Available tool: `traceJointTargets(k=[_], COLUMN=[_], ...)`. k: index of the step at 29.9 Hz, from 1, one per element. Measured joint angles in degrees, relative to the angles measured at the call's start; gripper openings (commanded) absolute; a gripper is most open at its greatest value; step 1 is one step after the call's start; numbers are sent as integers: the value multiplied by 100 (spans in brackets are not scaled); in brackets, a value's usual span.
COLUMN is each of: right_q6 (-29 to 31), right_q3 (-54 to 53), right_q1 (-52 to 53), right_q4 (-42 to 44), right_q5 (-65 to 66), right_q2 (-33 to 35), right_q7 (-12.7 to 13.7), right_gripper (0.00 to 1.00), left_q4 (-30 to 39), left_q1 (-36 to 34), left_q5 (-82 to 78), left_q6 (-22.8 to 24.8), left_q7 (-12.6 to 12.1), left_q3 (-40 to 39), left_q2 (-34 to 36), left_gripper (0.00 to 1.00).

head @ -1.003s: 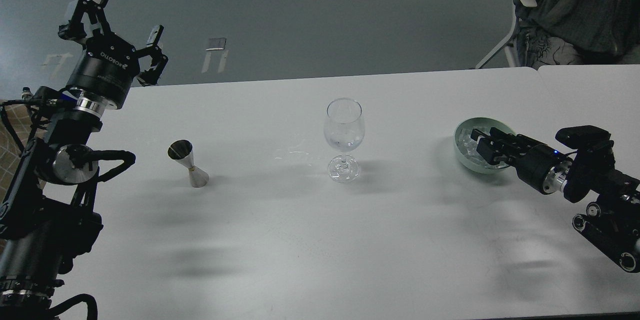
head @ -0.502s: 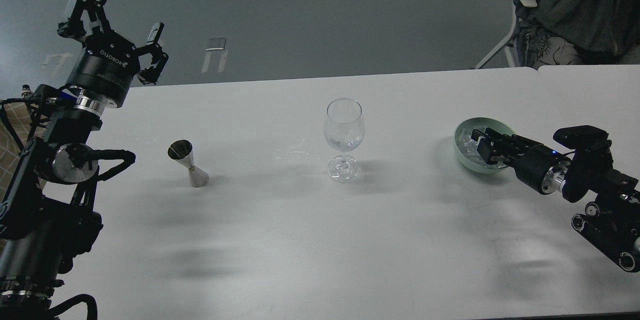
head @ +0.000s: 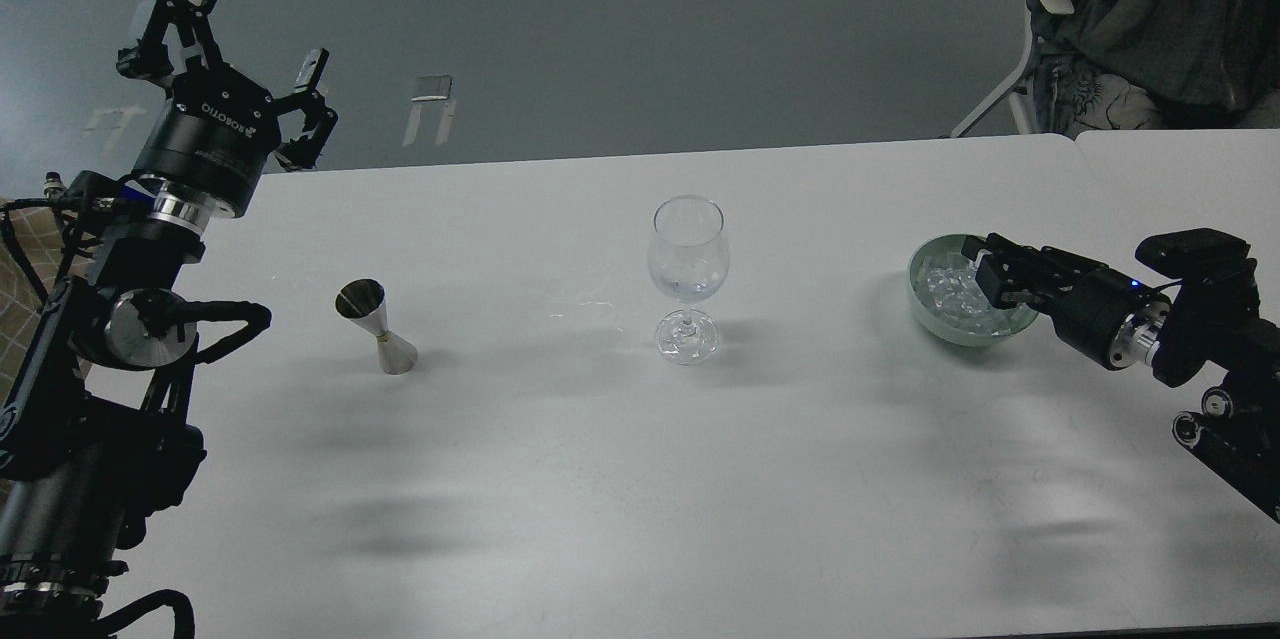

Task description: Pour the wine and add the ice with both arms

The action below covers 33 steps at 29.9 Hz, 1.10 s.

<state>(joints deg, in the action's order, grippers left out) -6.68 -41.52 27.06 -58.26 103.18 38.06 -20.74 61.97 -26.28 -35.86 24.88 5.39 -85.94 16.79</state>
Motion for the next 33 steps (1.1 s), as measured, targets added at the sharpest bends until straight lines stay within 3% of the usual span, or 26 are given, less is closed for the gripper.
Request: traceJointTargets(k=[8,13,19,26,33], right_q6=[455,986,1689,2059,2467], right_q3=[-231,-242,-62,1442,2576], right_q1=[294,907,2060,3809,4843], right_q4=[-1678,-2401,-2678,-2630,-2447], right_q5=[-582,-778,-941,-1207,-1320], right_q2=[1231,1515,1522,992,506], right_q7=[-2,-1,2,10,9], right_gripper=[0,0,0,0,0], left_q4=[3,14,30,101,128], left_q1=[-6,-16,-34,-12,-10], left_q5=[0,-1,-30,-46,-47], left_q6=[0,0,-9,-17,-26], left_q7=[-3,-4,-11,-16,-20], left_q3=[-3,5,8,8,8], left_q2=[-54,-67,-72,-79,-86], left_gripper=[98,98,98,98,98])
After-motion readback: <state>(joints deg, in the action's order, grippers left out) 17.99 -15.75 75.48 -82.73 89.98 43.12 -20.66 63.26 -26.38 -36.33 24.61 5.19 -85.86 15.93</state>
